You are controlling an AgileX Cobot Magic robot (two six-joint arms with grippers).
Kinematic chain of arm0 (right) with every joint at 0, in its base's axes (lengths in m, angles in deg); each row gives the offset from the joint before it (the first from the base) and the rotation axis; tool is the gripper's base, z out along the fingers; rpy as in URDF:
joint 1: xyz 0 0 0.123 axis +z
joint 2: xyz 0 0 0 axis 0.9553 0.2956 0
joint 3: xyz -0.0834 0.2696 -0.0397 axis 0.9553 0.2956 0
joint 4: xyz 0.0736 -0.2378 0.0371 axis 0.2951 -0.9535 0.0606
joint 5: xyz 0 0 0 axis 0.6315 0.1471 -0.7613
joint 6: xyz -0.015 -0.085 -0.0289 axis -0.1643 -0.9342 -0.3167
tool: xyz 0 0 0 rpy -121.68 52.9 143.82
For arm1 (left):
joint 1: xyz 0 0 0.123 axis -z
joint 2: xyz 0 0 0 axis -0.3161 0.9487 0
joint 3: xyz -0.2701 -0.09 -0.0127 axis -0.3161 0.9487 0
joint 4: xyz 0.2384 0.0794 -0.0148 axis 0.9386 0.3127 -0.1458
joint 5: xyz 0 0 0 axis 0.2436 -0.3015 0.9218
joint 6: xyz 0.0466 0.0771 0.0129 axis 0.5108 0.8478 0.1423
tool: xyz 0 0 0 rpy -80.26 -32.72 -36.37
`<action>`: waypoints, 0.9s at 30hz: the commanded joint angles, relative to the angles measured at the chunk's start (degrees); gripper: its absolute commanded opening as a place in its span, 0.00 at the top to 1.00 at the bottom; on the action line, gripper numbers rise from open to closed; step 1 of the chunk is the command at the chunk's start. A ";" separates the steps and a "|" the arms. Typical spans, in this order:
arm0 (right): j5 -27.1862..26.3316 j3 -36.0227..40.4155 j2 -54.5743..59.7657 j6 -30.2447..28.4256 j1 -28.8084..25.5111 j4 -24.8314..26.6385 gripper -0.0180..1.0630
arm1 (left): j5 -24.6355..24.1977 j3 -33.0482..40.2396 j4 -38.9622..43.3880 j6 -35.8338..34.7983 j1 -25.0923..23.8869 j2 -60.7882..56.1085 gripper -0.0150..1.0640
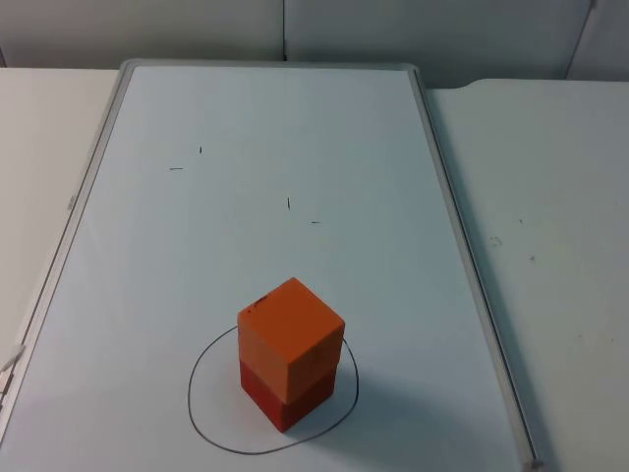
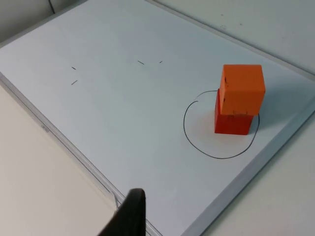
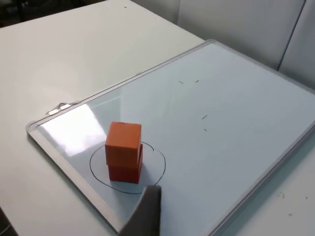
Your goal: Pick up one cube with the left hand and another cube with the right hand. First place the cube in the right hand at the target position, then stack the cube in the left hand on top.
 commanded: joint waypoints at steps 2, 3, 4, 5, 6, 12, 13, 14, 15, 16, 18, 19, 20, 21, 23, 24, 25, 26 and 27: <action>-1.74 0.28 -0.35 -0.82 0.26 1.79 0.19 | 0.31 0.16 -0.69 0.00 0.37 -0.28 0.01; -1.74 0.28 -0.35 -1.43 0.26 2.22 0.19 | 0.31 0.16 -0.69 0.00 0.37 -0.28 0.01; -1.74 0.28 -0.35 -1.43 0.26 2.22 0.19 | 0.31 0.16 -0.69 0.00 0.37 -0.28 0.01; -1.74 0.28 -0.35 -1.44 0.26 2.34 0.19 | 0.31 0.16 -0.69 0.00 0.37 -0.28 0.01; -1.53 0.28 -0.35 -1.44 0.26 2.32 0.19 | 0.31 0.16 -0.69 0.00 0.37 -0.28 0.01; 3.94 0.28 -4.57 -1.02 0.26 4.11 0.19 | 0.31 0.16 -0.69 0.00 0.37 -0.28 0.01; 4.56 0.28 -6.78 -0.08 0.26 4.11 0.19 | 0.31 0.16 -0.69 0.00 0.37 -0.28 0.01; 4.56 0.28 -6.78 -0.08 0.26 4.11 0.19 | 0.31 0.16 -0.69 0.00 0.37 -0.28 0.01; 5.42 0.28 -9.19 0.20 0.26 4.11 0.19 | 0.31 0.16 -0.69 0.00 0.37 -0.28 0.01; 6.94 0.28 -11.64 0.33 0.26 4.22 0.19 | 0.31 0.16 -0.69 0.00 0.37 -0.28 0.01; 9.24 0.28 -13.65 1.38 0.26 4.32 0.19 | 0.31 0.16 -0.69 0.00 0.37 -0.28 0.01; 9.66 0.28 -13.65 1.64 0.26 4.45 0.19 | 0.31 0.16 -0.69 0.00 0.37 -0.28 0.01; 11.48 0.28 -13.65 1.60 0.26 5.44 0.19 | 0.31 0.16 -0.69 0.00 0.37 -0.28 0.01; 13.06 0.16 -13.65 1.02 0.72 6.46 0.19 | 0.31 0.16 -0.69 0.00 0.37 -0.28 0.01; 12.08 2.57 -13.65 -2.03 0.72 8.97 0.19 | 0.31 0.16 -0.52 -0.47 0.52 -0.38 0.01; 12.08 2.57 -13.65 -2.03 0.72 8.97 0.19 | 0.31 0.16 -0.52 -0.47 0.52 -0.38 0.01; 11.98 4.54 -13.65 -2.78 0.72 9.63 0.19 | 0.31 0.16 -0.52 -0.47 0.52 -0.38 0.01; 11.85 5.90 -13.65 -2.78 0.72 9.77 0.19 | 0.31 0.16 -0.52 -0.47 0.52 -0.38 0.01; 11.31 6.99 -13.65 -2.90 0.72 9.77 0.19 | 0.31 0.16 -0.41 -0.47 0.52 -0.38 0.01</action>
